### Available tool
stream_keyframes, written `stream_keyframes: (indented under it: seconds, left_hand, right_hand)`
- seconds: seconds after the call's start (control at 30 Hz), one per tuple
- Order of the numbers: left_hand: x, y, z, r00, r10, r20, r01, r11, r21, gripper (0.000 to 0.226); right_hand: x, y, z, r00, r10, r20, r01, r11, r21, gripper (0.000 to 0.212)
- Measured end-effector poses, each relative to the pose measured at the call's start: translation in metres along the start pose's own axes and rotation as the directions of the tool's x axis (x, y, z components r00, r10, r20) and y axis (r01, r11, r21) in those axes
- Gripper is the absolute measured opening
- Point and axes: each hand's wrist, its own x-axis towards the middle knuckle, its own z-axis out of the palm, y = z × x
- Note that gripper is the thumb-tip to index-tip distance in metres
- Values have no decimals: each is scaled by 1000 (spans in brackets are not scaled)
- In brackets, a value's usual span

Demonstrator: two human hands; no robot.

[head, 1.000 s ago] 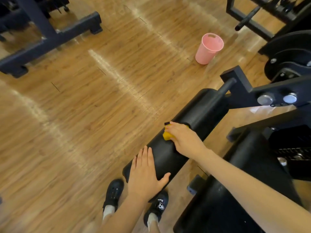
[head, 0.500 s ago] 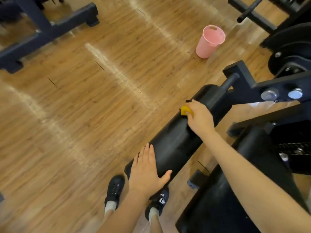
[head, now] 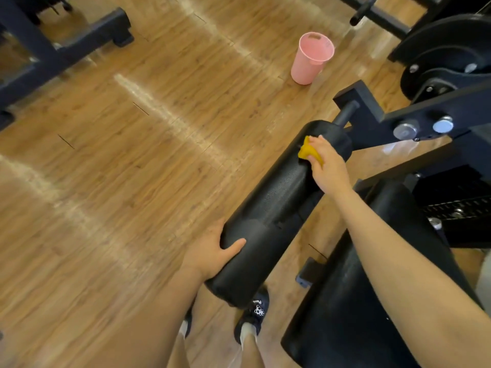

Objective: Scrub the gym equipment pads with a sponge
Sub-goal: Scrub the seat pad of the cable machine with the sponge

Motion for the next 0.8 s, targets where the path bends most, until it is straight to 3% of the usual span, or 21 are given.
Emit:
stream_keyframes:
  seconds: [0.1,0.17,0.23,0.37,0.5,0.6,0.7,0.8]
  left_hand:
    - [-14,8,0,953,221,-207,-150,939,311,65]
    - [-26,16,6,895,329,-300,-187,889,417,51]
    - [-37,24,21,915,272,-297,-126,894,430,55]
    - [-49,33,42,976,112,-185,-18,894,448,97]
    - [-45,26,38,989,94,-111,-23,855,517,107]
    - [-47,27,32,983,124,-133,-45,874,484,106]
    - [-39,16,29,980,157,-124,-104,929,355,107]
    - [-22,0,11,994,100,-43,-102,994,-28,101]
  right_hand:
    - [-9,-17,15,978,158,-140,-152,987,52,37]
    - [-38,-32,33,975,148,-164,-137,988,78,36]
    - [-84,-47,53,995,3,-101,7,995,97,35]
    - [-157,-55,75,976,-209,65,201,973,109,39]
    - [-121,-31,55,932,-342,121,336,939,69,41]
    - [-63,-6,30,994,-113,-3,112,989,95,42]
    - [-5,16,3,987,122,-102,-111,988,110,45]
    - [34,16,-9,958,257,-130,-240,962,131,44]
